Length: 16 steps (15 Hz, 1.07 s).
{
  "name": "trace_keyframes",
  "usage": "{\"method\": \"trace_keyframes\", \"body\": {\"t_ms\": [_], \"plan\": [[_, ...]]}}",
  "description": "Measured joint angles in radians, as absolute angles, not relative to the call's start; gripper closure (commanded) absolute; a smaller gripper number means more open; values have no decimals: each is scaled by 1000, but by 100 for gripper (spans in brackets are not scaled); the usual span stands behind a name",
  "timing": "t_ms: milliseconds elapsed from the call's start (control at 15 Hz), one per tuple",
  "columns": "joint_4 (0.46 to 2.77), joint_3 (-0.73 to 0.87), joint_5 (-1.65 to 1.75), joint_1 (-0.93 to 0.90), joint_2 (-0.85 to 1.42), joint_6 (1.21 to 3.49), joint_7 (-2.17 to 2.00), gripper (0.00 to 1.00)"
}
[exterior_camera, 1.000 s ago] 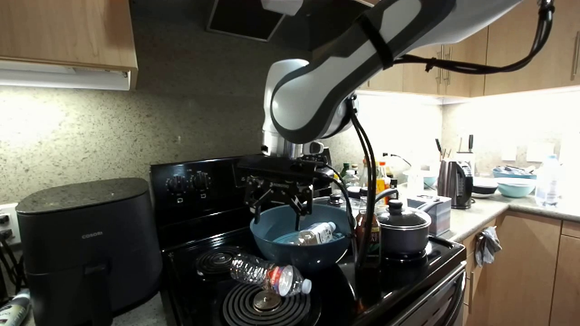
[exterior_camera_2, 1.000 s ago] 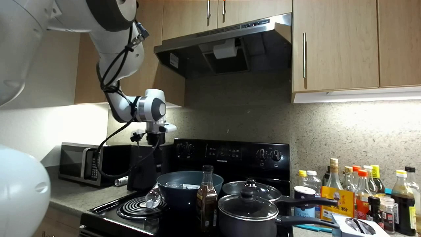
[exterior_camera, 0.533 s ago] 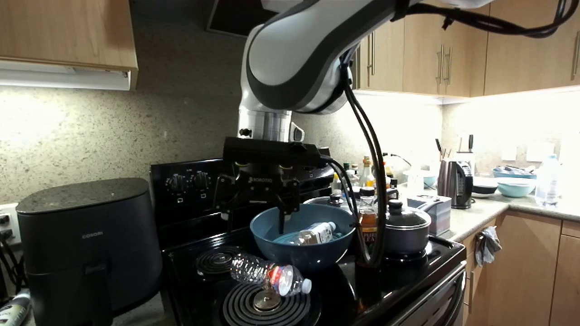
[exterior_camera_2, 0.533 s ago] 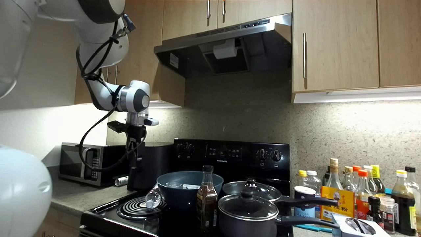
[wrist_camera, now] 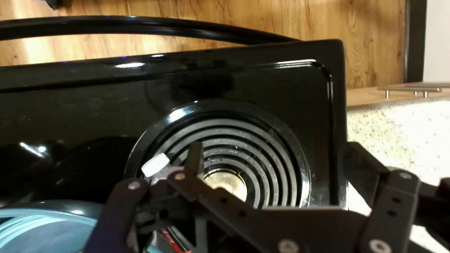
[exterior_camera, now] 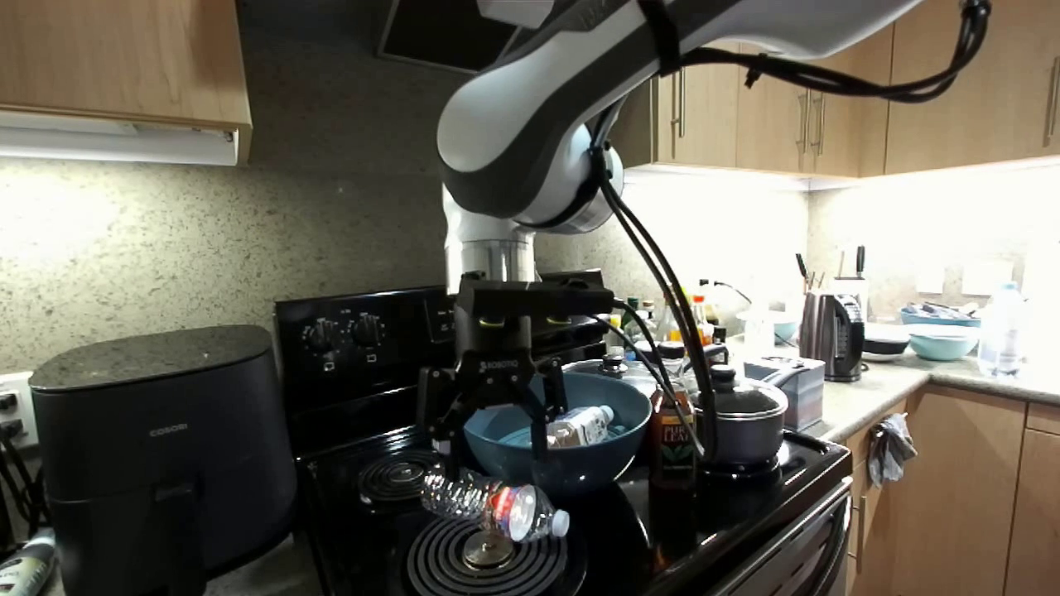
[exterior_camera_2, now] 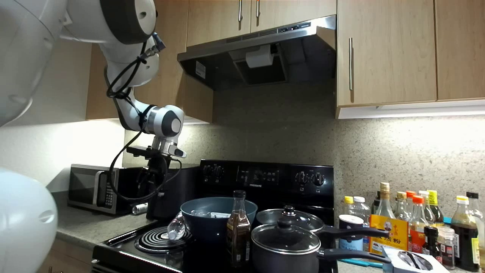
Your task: Put the two bottles on the stove in the bowl.
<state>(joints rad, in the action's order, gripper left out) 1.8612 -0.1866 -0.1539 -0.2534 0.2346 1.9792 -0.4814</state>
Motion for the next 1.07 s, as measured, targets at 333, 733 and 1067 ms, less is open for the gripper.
{"method": "trace_keyframes", "body": {"t_ms": [333,733,1067], "plan": [[1744,-175,-96,-260,368,1861,-434,0],[1619,-147,77,-323,484,1865,-434,0],[1545,-114,159,-355,540,1867,-434,0]]}}
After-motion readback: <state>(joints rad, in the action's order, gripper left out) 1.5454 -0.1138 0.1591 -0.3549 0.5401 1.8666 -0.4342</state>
